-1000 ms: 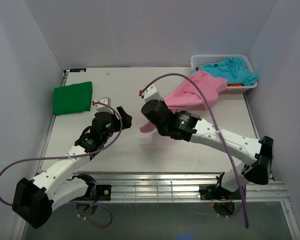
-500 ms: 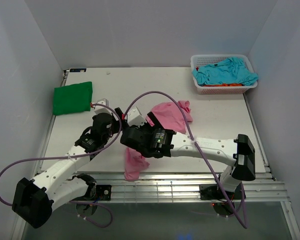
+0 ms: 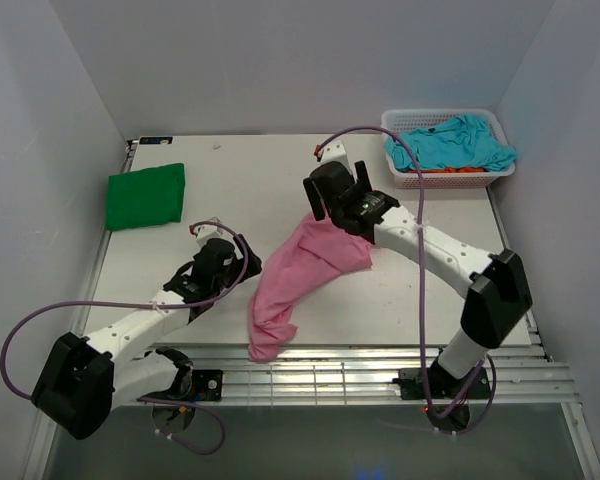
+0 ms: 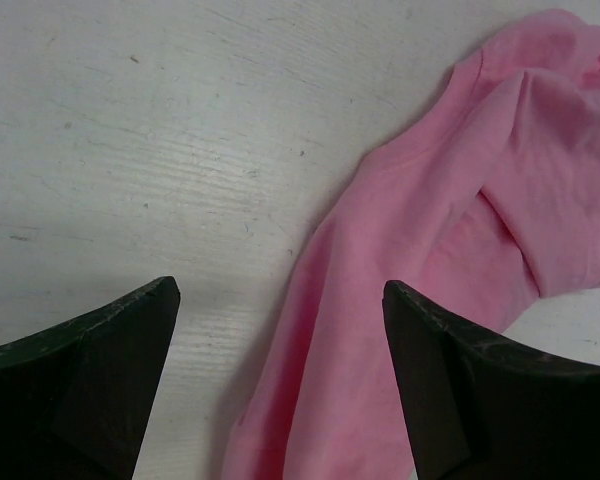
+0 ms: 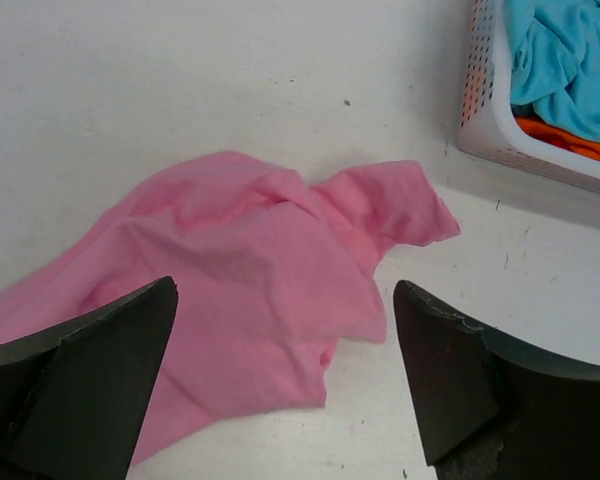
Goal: Fold and stack the t-shirts
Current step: Move the tshirt to the center of the board
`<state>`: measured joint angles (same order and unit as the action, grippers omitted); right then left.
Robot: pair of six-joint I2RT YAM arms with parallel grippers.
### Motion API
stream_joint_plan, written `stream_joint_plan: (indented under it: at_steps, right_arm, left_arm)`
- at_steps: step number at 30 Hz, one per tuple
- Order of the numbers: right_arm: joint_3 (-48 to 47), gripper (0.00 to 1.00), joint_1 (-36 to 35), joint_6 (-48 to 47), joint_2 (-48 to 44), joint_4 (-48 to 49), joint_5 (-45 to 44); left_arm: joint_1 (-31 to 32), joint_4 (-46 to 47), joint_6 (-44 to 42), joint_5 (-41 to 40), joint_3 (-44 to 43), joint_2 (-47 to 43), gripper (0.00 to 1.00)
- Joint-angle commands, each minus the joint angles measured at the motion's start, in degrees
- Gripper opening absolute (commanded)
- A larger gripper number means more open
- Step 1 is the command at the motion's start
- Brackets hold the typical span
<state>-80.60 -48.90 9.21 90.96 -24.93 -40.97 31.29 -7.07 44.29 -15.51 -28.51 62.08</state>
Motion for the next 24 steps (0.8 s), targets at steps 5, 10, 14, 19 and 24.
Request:
stream_joint_plan:
  at_steps: [5,10,14,19,24]
  right_arm:
    - [-11.5,0.93,9.08,-8.94,18.96,8.84,16.17]
    - [-19.58,0.92,11.02,-10.97,26.45,8.41,19.61]
    - [-21.09,0.91,11.81,-11.85,31.1,8.06,21.1]
    - [-21.01,0.86,12.17,-11.41,34.28,6.21,22.34]
    - [-17.76,0.79,12.17,-10.1,33.67,4.98,24.44]
  left_arm:
    - [-0.09,-1.36,2.03,-2.16,0.56,-4.86,0.93]
    - [-0.09,-3.21,1.85,-3.21,0.65,-6.45,0.93]
    - [-0.09,-3.92,1.76,-3.57,1.26,-7.76,0.93]
    - [-0.09,-4.09,1.67,-3.56,1.18,-7.77,0.93]
    - [-0.09,-4.36,1.5,-4.0,0.91,-8.21,0.93]
